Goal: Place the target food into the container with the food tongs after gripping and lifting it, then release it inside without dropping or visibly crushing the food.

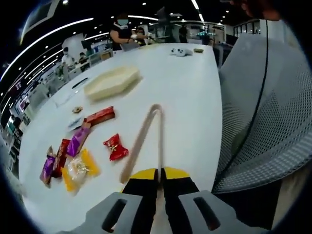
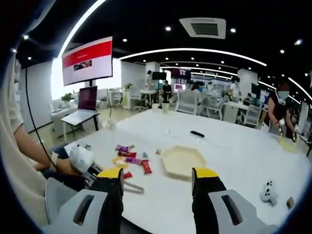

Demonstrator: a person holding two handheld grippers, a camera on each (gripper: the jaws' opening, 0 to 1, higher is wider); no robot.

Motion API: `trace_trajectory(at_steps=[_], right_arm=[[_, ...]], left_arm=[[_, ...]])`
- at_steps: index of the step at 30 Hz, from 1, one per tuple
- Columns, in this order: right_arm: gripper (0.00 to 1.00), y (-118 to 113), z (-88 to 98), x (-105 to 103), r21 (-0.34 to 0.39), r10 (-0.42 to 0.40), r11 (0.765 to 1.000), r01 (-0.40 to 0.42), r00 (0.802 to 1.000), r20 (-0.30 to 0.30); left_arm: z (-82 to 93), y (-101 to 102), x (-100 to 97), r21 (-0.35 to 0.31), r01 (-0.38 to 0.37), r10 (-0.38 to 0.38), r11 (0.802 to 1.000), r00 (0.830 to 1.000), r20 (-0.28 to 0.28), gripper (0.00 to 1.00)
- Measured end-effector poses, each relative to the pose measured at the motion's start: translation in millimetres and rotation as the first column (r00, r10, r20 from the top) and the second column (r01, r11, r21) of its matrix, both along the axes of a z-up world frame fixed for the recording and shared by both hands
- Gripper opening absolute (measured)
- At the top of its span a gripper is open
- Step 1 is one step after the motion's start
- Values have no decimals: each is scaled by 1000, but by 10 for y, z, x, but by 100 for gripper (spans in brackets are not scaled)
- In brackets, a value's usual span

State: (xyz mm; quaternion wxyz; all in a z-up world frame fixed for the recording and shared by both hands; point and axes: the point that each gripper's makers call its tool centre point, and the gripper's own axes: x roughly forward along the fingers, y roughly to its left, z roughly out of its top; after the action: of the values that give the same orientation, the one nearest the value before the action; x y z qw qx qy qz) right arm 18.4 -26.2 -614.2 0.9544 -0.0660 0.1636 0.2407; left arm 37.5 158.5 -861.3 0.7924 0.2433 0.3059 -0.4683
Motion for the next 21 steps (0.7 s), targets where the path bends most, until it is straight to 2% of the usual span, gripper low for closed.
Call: trace_trajectory(at_steps=[6, 12, 14, 17, 21], right_arm=[[57, 4, 12, -1, 40, -4, 999, 4, 1000, 4], [57, -12, -4, 9, 49, -9, 999, 9, 1000, -3], [57, -19, -23, 11, 53, -12, 999, 12, 1000, -11], [57, -12, -42, 4, 47, -7, 999, 8, 1000, -23], [57, -33, 1, 38, 40, -12, 999, 12, 1000, -7]], left_arm=[[-11, -10, -18, -8, 1, -1, 1000, 1000, -21, 0], [-14, -10, -19, -14, -13, 13, 1000, 999, -44, 0], [-19, -5, -25, -26, -31, 29, 999, 996, -81, 0], [-20, -5, -20, -30, -26, 23, 999, 997, -75, 0], [-16, -2, -17, -48, -38, 34, 998, 996, -83, 0]])
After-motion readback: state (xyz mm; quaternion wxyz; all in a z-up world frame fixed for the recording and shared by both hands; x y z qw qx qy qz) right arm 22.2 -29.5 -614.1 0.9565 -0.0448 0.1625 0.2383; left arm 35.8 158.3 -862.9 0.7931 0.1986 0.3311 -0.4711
